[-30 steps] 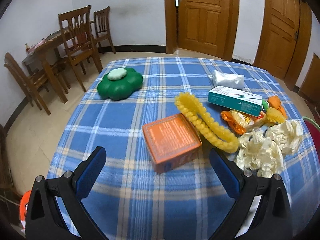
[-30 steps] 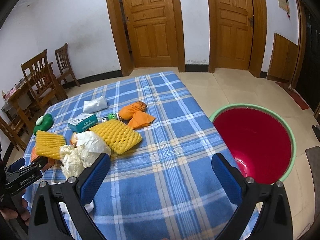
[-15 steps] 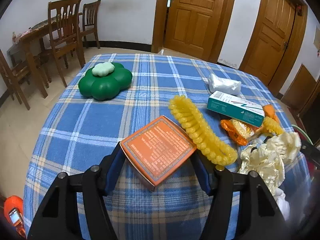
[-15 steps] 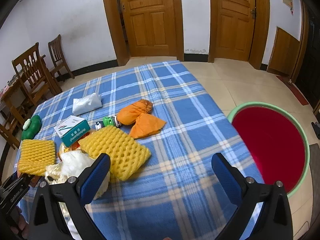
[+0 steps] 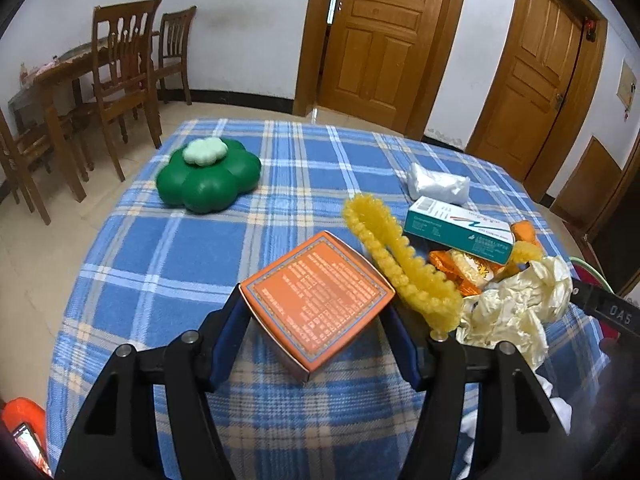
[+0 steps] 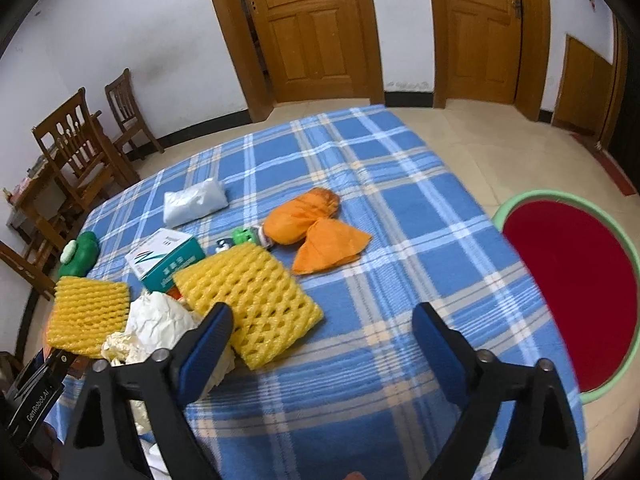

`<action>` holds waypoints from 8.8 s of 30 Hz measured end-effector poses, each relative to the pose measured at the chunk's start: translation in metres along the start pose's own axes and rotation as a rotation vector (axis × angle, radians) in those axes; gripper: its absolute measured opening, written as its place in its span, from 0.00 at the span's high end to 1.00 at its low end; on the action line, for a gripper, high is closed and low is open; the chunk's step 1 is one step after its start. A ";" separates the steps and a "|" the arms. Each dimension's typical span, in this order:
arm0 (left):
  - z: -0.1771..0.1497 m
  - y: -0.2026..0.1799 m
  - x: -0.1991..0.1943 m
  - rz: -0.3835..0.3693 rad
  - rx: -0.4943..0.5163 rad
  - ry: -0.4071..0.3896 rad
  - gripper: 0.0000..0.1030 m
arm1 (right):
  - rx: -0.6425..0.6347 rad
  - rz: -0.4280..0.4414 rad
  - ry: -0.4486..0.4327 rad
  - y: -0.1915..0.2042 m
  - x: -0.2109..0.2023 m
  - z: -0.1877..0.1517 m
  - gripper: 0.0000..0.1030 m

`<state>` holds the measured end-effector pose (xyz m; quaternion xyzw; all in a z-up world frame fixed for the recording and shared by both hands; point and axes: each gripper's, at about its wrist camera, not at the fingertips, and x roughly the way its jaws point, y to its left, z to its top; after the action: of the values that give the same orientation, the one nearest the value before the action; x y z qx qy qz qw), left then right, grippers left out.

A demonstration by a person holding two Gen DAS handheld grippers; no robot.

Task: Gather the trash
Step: 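Grasp the orange box with the left gripper while the right gripper approaches the yellow foam net, then grasp the yellow foam net with the right gripper and lift it, then release the yellow foam net into the red bucket with the right gripper, then lower the orange box into the red bucket and open the left gripper, then grasp the white gloves with the left gripper while the right gripper returns to the table, then grasp the crumpled paper with the right gripper and lift it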

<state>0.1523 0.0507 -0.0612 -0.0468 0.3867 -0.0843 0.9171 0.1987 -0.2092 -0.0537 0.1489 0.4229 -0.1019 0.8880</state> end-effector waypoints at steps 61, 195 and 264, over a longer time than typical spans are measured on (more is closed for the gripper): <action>0.032 -0.148 -0.076 -0.224 0.164 -0.018 0.37 | 0.142 0.031 -0.252 -0.116 -0.115 -0.014 0.90; 0.012 -0.195 -0.072 -0.185 0.221 0.084 0.26 | 0.358 -0.002 -0.246 -0.203 -0.141 -0.021 0.38; 0.011 -0.080 -0.048 -0.082 0.037 0.026 0.64 | 0.006 0.165 0.024 -0.054 -0.052 -0.024 0.35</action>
<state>0.1183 -0.0181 -0.0076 -0.0447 0.3947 -0.1297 0.9085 0.1326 -0.2485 -0.0372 0.1871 0.4197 -0.0276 0.8877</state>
